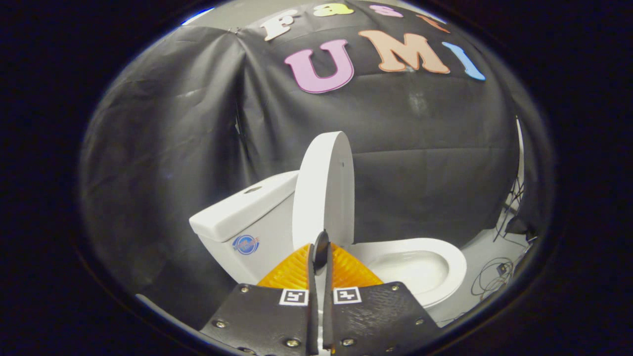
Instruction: Open the toilet lid.
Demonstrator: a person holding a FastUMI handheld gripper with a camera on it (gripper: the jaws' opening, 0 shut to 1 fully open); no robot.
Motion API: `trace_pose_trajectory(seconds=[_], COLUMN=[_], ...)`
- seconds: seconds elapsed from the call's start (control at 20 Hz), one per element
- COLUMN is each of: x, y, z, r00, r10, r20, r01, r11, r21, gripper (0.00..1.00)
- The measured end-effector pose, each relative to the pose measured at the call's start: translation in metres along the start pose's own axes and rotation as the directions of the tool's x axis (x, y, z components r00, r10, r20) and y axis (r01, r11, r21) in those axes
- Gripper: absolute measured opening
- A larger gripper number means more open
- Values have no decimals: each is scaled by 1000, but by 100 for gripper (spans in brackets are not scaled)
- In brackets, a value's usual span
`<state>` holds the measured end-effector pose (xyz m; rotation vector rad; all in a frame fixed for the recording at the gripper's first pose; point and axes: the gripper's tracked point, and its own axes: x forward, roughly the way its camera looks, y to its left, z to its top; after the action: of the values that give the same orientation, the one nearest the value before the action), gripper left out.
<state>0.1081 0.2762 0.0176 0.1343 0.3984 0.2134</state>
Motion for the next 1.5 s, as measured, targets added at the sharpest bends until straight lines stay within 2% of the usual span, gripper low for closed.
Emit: trace_pose_trajectory(seconds=[0.45,0.8,1.4,1.5], x=[4,4,10,11], y=[9,21,44,50], z=[-4,-1,-3,-6], r00=[1000,1000,998,998], r10=[26,5,31,37], r20=[-15,23,50,56], r01=[-26,-3,-25,-27], r11=[999,996,992,986], r21=[36,-90,-121,-166], gripper=[4,4,4,4])
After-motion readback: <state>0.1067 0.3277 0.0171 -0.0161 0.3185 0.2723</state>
